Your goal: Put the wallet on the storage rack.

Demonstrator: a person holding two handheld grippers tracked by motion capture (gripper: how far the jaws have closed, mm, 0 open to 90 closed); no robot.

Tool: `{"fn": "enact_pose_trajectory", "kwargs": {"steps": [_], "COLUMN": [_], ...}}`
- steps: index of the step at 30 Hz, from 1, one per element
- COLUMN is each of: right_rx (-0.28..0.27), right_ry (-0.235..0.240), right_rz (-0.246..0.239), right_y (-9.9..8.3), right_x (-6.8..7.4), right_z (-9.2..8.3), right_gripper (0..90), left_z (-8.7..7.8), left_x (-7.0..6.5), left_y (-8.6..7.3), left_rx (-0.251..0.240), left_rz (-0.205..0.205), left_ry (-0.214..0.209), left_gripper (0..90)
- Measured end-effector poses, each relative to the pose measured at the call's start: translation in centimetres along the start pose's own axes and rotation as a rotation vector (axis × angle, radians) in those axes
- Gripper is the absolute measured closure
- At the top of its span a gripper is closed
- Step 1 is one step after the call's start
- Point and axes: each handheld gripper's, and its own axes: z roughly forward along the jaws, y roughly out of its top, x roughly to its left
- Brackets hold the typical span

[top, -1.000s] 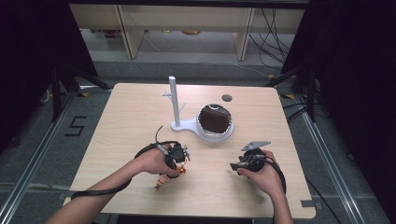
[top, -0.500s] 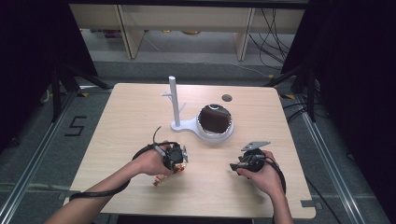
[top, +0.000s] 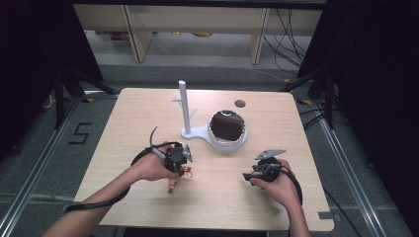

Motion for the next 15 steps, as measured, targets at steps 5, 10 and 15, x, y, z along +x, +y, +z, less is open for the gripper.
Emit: {"fn": "enact_pose_trajectory", "kwargs": {"steps": [5, 10, 15], "right_rx": [0.002, 0.001, 0.015], "right_ry": [0.004, 0.007, 0.009], "right_rz": [0.008, 0.009, 0.003], "right_y": [0.1, 0.1, 0.2], "right_x": [0.1, 0.2, 0.1], "right_z": [-0.1, 0.0, -0.1], "right_gripper": [47.4, 47.4, 47.4], "left_z": [-1.3, -2.4, -3.3], "left_x": [1.3, 2.4, 3.2], "left_y": [-0.7, -1.1, -1.5], "left_rx": [-0.064, -0.117, -0.148], "left_rz": [-0.07, -0.131, -0.161], "left_ry": [0.03, 0.078, 0.095], "left_gripper": [78.5, 79.6, 80.0]}}
